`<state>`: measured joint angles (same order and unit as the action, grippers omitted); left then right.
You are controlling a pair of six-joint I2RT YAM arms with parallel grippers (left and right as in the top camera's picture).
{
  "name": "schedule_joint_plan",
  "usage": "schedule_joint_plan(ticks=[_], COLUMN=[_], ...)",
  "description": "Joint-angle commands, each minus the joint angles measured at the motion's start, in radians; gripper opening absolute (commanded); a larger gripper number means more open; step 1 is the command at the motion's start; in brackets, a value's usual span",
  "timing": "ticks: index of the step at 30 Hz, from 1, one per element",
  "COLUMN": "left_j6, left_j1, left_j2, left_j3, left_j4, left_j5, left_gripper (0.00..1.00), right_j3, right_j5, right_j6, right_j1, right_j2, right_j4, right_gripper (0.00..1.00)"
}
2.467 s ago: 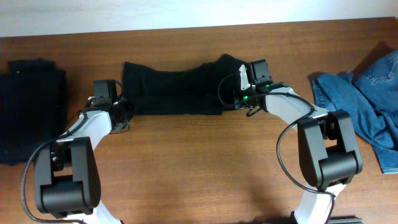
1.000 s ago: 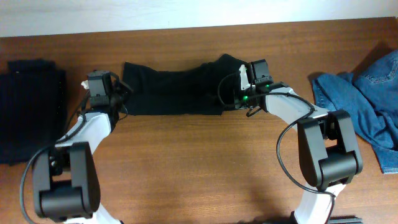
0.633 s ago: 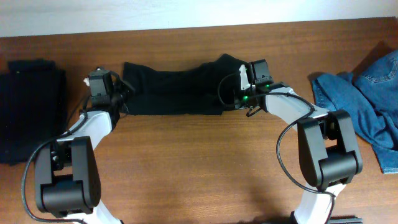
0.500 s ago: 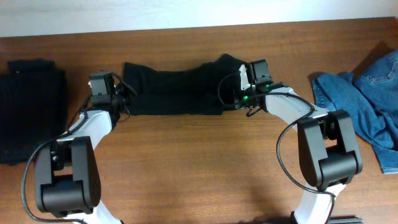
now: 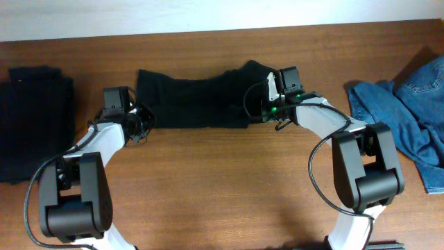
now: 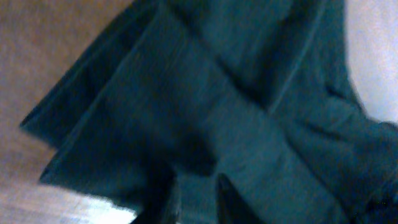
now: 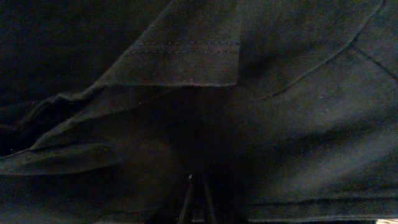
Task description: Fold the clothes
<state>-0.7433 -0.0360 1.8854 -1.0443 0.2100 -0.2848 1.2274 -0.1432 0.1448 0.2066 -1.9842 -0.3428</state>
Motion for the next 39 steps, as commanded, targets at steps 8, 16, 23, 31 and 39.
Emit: schedule_joint_plan(ticks=[8, 16, 23, 31, 39], left_j6=[0.012, 0.012, 0.012, 0.132, 0.159], left_j1=[-0.006, -0.006, -0.007, -0.006, 0.003], left_j2=[0.002, 0.003, 0.003, -0.053, -0.137], left_j3=[-0.018, -0.018, -0.018, -0.06, -0.065], left_j4=[0.048, 0.058, 0.053, 0.008, 0.055], left_j5=[0.05, 0.052, 0.071, 0.071, 0.089], left_gripper=[0.45, 0.44, 0.43, 0.44, 0.39], right_j3=[0.006, 0.006, 0.007, 0.062, 0.072], right_j5=[0.021, 0.021, 0.021, 0.008, 0.006], right_j6=[-0.01, -0.01, -0.01, -0.01, -0.009], right_j1=[0.01, 0.01, 0.009, 0.01, 0.009], right_j2=[-0.019, -0.019, -0.019, 0.071, 0.149], right_j4=[0.009, 0.01, 0.024, 0.002, -0.089], right_gripper=[0.12, 0.12, 0.13, 0.17, 0.18])
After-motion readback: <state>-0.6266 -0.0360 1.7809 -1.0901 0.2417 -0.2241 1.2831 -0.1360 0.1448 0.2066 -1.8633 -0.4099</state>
